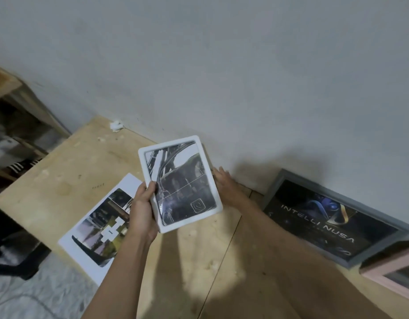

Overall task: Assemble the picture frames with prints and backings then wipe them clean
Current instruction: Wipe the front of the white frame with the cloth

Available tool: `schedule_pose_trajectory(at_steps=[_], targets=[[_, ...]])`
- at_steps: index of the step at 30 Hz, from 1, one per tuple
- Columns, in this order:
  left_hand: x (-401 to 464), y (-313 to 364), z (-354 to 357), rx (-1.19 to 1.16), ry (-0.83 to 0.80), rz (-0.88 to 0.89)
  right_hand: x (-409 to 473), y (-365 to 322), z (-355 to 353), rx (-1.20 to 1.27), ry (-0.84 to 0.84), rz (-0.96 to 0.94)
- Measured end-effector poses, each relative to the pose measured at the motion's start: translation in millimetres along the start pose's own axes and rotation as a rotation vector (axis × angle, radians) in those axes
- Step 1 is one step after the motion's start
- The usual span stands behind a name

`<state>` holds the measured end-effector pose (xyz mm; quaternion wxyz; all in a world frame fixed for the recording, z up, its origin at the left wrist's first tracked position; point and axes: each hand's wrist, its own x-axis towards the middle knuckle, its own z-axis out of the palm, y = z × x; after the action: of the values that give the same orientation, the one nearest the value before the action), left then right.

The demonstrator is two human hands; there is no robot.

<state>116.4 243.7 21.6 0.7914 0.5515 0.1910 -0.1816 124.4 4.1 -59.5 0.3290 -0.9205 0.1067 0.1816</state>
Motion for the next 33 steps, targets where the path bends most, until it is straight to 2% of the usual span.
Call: schedule_pose_trajectory(at_steps=[2,4,6,10,13,18,27,33], targets=[[-10.8,6.7,3.4,0.057,-0.031,0.02,-35.7,-22.3,-22.6,0.51,0.066,0.056],[-21.8,12.2,6.3,0.086,-0.076,0.017,-77.1,-36.7,-46.6,0.975,0.0,0.106],[-41.8,18.8,10.5,0.098,-0.136,-0.001,-120.5,-46.5,-64.0,1.16,0.008,0.079],[-81.2,19.7,25.9,0.11,-0.31,-0.046,-203.9,-52.4,-77.1,1.071,0.237,0.023],[-116.6,17.1,43.7,0.18,-0.461,-0.039,-265.8,-51.3,-81.1,1.003,0.435,0.082],[-167.6,2.6,81.7,0.383,-0.656,0.033,-355.7,-27.1,-82.5,0.998,0.631,0.195],[-264.2,-73.4,203.1,0.676,-0.972,-0.021,-515.6,74.4,-95.0,1.065,0.966,0.4],[-319.9,-159.4,304.4,0.954,-1.184,0.019,-607.9,171.3,-98.5,1.128,1.066,0.545]])
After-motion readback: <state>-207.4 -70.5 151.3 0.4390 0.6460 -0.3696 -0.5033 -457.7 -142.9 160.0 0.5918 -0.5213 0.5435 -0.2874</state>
